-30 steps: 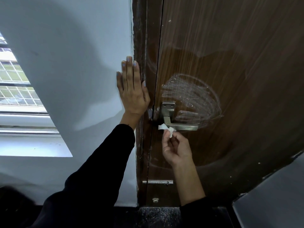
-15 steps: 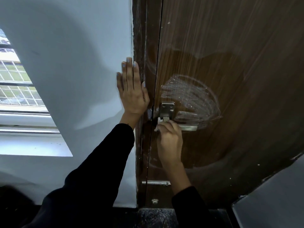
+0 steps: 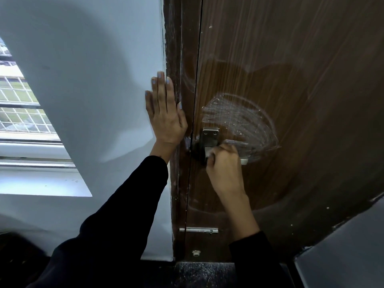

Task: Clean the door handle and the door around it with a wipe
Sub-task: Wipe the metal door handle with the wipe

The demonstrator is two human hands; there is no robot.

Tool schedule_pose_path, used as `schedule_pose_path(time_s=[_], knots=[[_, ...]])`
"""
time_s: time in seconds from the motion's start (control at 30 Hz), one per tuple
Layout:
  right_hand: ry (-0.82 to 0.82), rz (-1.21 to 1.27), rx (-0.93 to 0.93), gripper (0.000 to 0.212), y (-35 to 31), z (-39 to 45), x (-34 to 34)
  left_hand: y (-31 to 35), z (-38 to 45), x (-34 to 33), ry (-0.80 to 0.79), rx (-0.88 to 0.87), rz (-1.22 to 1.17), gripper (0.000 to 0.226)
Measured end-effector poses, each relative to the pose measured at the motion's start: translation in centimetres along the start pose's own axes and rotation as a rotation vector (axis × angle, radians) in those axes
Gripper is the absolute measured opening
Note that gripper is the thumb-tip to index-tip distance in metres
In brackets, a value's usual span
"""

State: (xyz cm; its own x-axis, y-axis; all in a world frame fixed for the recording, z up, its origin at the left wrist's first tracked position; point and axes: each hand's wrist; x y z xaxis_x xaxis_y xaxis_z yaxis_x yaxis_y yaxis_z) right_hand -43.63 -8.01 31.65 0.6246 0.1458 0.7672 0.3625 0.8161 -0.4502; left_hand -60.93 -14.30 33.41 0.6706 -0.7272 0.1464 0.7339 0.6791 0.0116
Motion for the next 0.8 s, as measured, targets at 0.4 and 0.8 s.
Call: schedule_pose_path(time_s=[0.4, 0.8], knots=[[0.235, 0.239, -0.027, 0.030, 1.2, -3.3, -3.0, 0.0, 0.0, 0.0, -0.014, 0.003, -0.011, 0.053], [0.297, 0.369, -0.042, 0.029, 2.4, -3.4, -2.9, 0.0, -0.1, -0.2, -0.030, -0.004, 0.001, 0.052]])
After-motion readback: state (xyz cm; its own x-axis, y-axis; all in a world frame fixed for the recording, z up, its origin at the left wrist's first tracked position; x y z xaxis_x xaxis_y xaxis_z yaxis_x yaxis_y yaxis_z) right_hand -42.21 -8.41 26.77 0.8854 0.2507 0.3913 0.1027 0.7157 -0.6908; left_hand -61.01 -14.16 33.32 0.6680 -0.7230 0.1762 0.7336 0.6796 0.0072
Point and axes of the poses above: each hand's wrist, its own z-axis towards the middle knuckle, its own x-axis out of the back of the hand, y = z × x, and after that the axes turned 8 degrees about -x, right-handed
